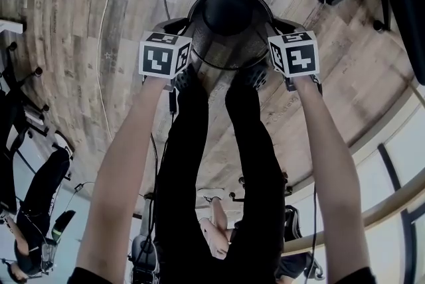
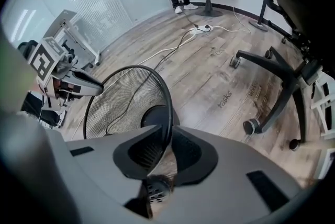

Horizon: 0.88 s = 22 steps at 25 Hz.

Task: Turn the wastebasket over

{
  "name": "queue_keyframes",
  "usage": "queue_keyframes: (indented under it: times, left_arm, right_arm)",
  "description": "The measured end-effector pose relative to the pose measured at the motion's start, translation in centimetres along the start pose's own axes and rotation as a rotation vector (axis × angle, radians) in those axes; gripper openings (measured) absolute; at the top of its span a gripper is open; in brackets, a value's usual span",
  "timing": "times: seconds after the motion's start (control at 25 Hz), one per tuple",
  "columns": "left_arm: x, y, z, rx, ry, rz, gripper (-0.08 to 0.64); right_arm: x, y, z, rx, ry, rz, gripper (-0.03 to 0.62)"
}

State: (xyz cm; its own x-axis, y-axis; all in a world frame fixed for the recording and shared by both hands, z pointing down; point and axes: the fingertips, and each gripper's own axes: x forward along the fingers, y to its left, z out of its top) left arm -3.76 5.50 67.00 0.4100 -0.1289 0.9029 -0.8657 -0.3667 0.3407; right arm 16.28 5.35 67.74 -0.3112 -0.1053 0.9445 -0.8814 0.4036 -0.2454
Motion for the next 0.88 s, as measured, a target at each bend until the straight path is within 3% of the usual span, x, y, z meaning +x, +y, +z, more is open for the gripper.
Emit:
queue_keyframes:
  times: [0.36,0.68,0.88]
  left_arm:
    - [-1.0,-0.2,0.9,0.013,-0.021,0.004,0.055]
    - [-2.6,0.9,4.2,0.129,-0.123,0.109,0.043]
    - [-2.3,1.3,5.2,0.159,-0.176,0.133,0.043]
  right_arm:
    - [-0.8,0.0,0.2,-0.014,-0.009,-0.007,0.067]
    - [-2.4,0.4,2.6,-0.07,-0.102,-0.054,0.064]
    - [-2.5,-0.3,4.0,-0.063,-0.172,-0.108,0.06]
